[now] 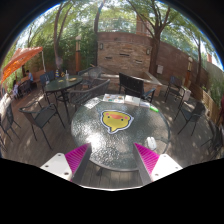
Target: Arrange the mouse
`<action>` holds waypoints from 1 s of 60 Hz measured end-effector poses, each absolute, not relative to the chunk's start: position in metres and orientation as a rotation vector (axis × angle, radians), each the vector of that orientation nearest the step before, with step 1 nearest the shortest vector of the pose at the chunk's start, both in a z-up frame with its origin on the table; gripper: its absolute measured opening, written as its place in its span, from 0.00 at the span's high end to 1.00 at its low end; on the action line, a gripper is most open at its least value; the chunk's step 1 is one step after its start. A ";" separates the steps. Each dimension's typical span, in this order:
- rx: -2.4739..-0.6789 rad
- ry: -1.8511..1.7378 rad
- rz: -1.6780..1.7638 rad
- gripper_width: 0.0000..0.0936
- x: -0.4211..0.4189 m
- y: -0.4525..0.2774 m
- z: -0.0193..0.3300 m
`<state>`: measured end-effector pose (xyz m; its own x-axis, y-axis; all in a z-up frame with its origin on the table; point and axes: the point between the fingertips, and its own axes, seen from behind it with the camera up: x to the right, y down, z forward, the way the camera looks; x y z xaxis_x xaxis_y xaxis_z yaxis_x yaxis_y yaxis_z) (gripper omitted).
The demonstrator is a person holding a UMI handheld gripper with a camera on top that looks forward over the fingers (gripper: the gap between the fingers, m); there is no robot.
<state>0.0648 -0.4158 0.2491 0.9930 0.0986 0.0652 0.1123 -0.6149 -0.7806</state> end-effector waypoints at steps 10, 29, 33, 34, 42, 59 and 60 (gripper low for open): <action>-2.290 -0.092 -0.024 0.07 0.091 -0.421 0.222; -2.373 0.030 -0.073 0.09 0.227 -0.390 0.117; -2.378 0.039 -0.078 0.09 0.256 -0.362 0.099; -2.370 0.041 -0.080 0.09 0.262 -0.355 0.095; -2.329 0.017 -0.113 0.08 0.305 -0.290 0.059; -2.363 -0.017 -0.029 0.27 0.312 -0.224 -0.019; -2.354 -0.009 -0.016 0.32 0.312 -0.223 -0.018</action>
<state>0.3122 -0.2226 -0.0178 0.9999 0.0014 0.0146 0.0113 -0.7058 -0.7083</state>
